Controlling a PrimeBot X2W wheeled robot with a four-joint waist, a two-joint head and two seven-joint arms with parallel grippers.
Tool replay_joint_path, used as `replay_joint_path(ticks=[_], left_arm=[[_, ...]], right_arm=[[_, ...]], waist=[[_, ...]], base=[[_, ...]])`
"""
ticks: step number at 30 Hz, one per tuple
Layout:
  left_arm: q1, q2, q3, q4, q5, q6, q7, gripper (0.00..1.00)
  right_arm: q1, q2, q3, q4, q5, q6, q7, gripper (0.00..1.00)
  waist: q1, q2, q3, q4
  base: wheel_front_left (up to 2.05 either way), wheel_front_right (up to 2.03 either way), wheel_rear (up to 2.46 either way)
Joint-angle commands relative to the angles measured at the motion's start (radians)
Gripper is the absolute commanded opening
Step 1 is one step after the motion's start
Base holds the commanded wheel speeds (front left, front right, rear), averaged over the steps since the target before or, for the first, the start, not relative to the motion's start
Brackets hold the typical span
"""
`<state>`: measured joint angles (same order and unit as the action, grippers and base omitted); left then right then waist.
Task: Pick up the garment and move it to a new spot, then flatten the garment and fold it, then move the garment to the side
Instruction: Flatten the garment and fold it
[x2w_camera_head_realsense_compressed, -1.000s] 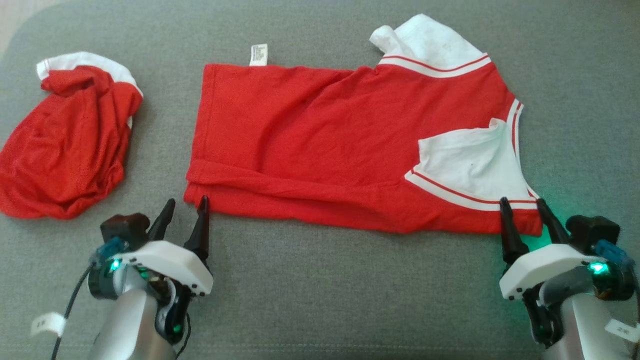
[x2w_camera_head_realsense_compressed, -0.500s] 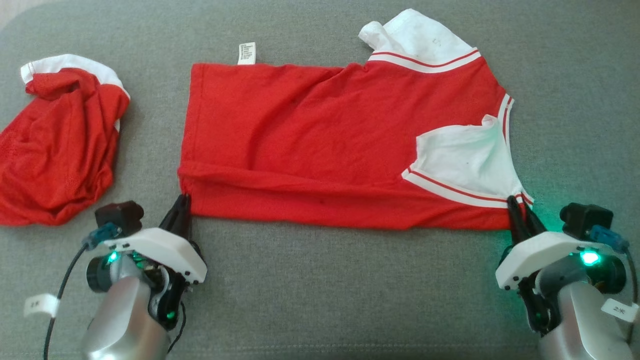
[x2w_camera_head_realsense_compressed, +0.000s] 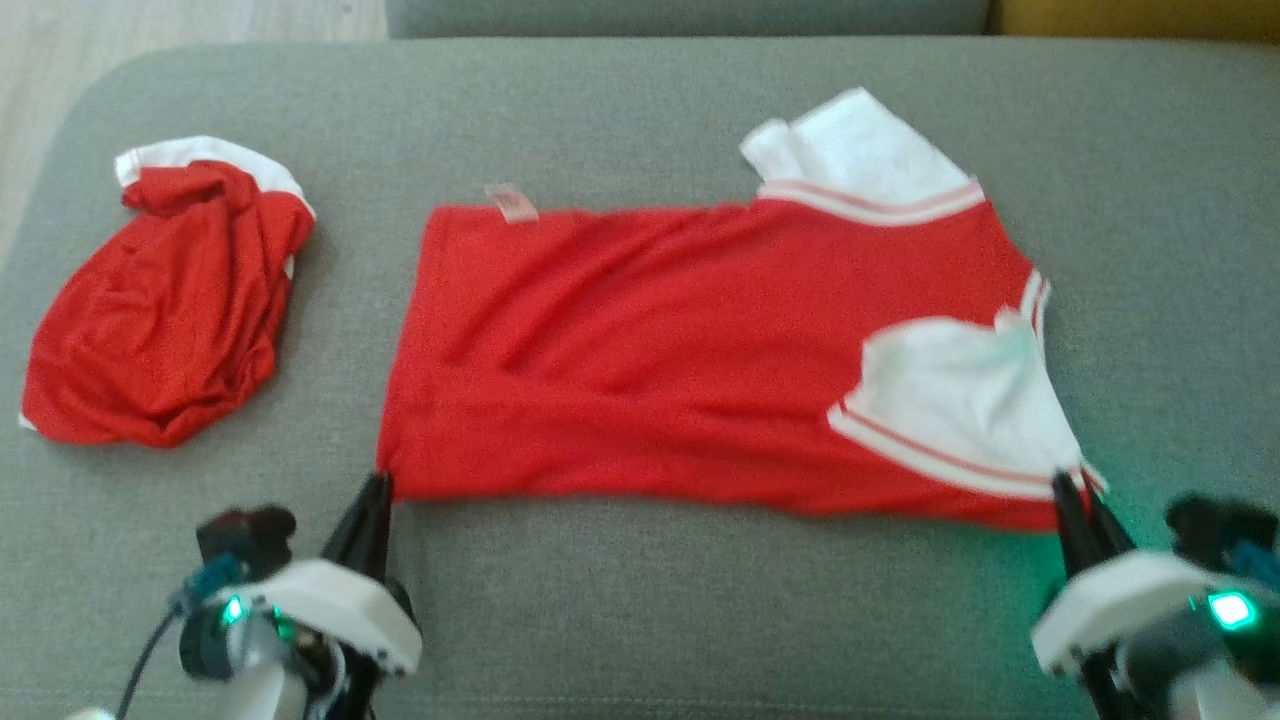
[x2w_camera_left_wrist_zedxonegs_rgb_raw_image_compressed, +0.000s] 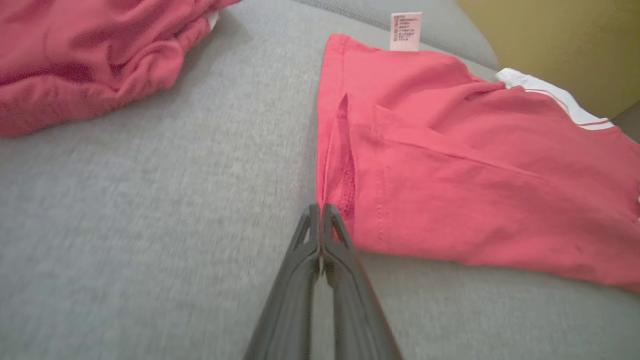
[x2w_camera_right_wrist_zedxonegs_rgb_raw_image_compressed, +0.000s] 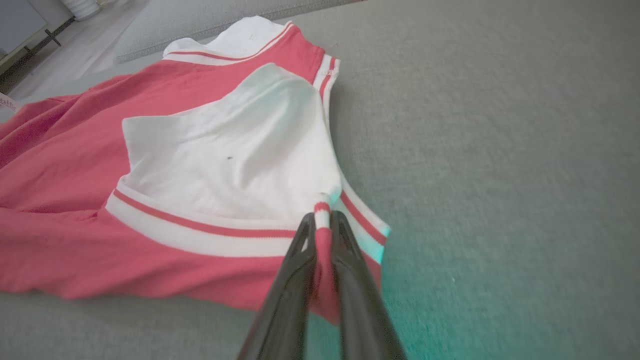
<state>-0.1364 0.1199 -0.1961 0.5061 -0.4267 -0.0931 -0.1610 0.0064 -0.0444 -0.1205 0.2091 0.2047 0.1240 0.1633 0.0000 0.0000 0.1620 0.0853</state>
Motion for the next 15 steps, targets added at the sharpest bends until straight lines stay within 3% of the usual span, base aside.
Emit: replay_joint_path(ticks=[1, 9, 10, 11, 12, 15], left_arm=[[0.013, 0.026, 0.028, -0.052, -0.011, 0.013, 0.015, 0.0], [0.168, 0.036, 0.024, -0.202, -0.034, 0.061, 0.119, 0.0], [0.179, 0.037, 0.023, -0.212, -0.034, 0.067, 0.126, 0.01], [0.188, 0.038, 0.023, -0.222, -0.033, 0.074, 0.129, 0.6], [0.194, 0.039, 0.024, -0.232, -0.029, 0.081, 0.126, 1.0], [0.195, 0.045, 0.032, -0.268, -0.002, 0.106, 0.075, 1.0]], right_arm=[[0.022, -0.006, 0.009, -0.056, 0.012, 0.007, 0.006, 0.0], [0.171, -0.006, 0.01, -0.163, 0.069, 0.007, 0.058, 0.0], [0.177, -0.006, 0.013, -0.167, 0.072, 0.007, 0.059, 0.3], [0.179, -0.006, 0.016, -0.174, 0.07, 0.007, 0.055, 0.85], [0.177, -0.006, 0.018, -0.177, 0.069, 0.007, 0.05, 1.0], [0.152, -0.006, 0.034, -0.211, 0.046, 0.007, 0.003, 1.0]], waist=[[0.0, 0.0, -0.016, 0.008], [0.0, 0.0, -0.048, 0.0], [0.0, 0.0, -0.05, -0.002], [0.0, 0.0, -0.051, -0.003], [0.0, 0.0, -0.052, -0.003], [0.0, 0.0, -0.057, -0.004]], base=[[0.0, 0.0, 0.0], [0.0, 0.0, 0.0], [0.0, 0.0, 0.0], [0.0, 0.0, 0.0], [0.0, 0.0, 0.0], [0.0, 0.0, 0.0]])
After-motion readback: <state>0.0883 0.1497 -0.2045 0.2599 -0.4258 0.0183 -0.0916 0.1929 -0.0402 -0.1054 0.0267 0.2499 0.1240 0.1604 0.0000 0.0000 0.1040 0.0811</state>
